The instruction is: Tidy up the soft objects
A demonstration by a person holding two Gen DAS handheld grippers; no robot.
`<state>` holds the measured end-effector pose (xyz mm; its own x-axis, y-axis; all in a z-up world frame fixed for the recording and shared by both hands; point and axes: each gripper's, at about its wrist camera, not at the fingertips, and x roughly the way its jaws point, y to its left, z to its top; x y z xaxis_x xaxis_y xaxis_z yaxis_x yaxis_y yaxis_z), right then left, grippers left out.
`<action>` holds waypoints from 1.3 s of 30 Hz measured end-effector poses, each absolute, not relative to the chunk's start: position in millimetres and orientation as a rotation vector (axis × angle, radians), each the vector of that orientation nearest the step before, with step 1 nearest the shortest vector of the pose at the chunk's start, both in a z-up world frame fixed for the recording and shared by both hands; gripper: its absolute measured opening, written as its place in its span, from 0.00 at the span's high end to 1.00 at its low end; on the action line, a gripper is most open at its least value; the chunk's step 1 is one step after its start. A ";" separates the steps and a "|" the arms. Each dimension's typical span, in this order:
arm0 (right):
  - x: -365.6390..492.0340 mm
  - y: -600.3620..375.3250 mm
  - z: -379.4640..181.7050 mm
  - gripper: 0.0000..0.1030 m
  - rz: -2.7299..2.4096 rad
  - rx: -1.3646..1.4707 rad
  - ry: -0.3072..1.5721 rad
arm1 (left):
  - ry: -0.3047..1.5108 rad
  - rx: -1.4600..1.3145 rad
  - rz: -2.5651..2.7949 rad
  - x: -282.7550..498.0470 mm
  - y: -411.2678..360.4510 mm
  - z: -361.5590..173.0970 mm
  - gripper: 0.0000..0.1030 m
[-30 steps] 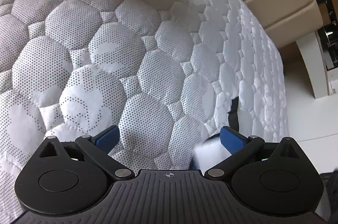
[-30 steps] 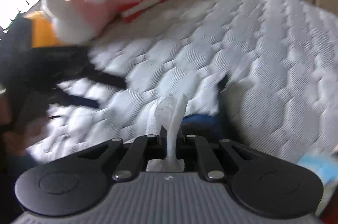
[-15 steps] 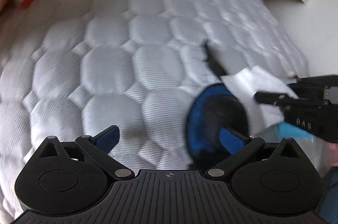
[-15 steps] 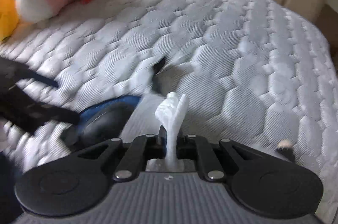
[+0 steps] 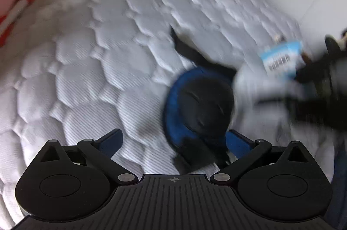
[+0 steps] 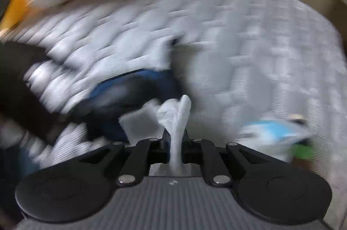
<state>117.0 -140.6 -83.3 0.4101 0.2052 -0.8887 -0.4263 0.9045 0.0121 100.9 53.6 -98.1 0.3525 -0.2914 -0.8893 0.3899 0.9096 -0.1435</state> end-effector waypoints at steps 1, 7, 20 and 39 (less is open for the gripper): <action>121.3 -150.6 -78.2 0.91 0.374 -0.175 1.068 | 1.156 0.068 -0.434 99.5 53.2 -101.3 0.00; 153.4 -178.7 -64.8 0.91 0.342 0.070 1.012 | 1.259 -0.399 -0.334 98.8 74.9 -110.8 0.00; 177.4 -179.0 -127.3 0.87 0.490 0.436 1.275 | 1.123 -1.216 -0.387 109.0 106.0 -149.5 0.00; 166.8 -230.5 -56.5 0.87 0.320 0.366 0.950 | 1.171 -1.207 -0.493 136.1 91.2 -109.9 0.00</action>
